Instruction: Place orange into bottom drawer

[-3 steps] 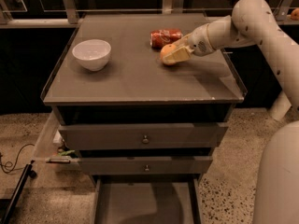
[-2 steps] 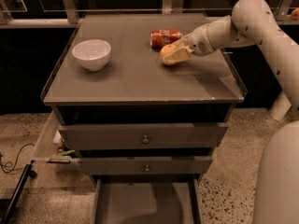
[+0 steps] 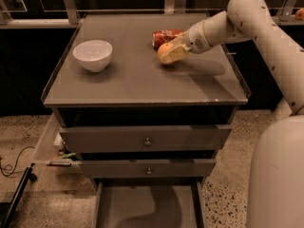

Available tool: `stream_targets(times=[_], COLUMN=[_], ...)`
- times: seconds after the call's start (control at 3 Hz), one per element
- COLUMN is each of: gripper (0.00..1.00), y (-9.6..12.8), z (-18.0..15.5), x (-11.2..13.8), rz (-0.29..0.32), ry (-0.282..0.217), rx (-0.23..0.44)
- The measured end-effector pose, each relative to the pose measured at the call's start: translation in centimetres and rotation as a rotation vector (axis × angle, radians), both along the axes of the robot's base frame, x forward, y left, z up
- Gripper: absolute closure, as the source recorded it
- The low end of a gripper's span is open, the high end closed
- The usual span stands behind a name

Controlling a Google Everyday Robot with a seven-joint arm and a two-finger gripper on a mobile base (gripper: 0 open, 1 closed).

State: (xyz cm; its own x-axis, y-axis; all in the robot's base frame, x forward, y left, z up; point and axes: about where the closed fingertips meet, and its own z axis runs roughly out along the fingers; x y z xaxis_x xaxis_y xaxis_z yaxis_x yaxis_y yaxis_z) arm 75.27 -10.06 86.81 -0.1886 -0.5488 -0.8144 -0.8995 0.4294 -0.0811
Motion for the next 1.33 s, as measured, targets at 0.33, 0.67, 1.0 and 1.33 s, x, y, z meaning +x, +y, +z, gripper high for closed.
stream_targets(times=[0.33, 0.67, 1.0, 1.33], gripper=[1.00, 1.00, 1.00, 1.00], y=[1.4, 2.1, 1.0, -1.2], z=[1.6, 4.1, 6.8, 7.7], x=[-0.3, -1.9, -4.9, -8.8], rz=[0.036, 0.066, 0.070, 0.048], ry=[-0.032, -0.069, -0.133, -0.173], rx=[-0.022, -0.036, -0.052, -0.070])
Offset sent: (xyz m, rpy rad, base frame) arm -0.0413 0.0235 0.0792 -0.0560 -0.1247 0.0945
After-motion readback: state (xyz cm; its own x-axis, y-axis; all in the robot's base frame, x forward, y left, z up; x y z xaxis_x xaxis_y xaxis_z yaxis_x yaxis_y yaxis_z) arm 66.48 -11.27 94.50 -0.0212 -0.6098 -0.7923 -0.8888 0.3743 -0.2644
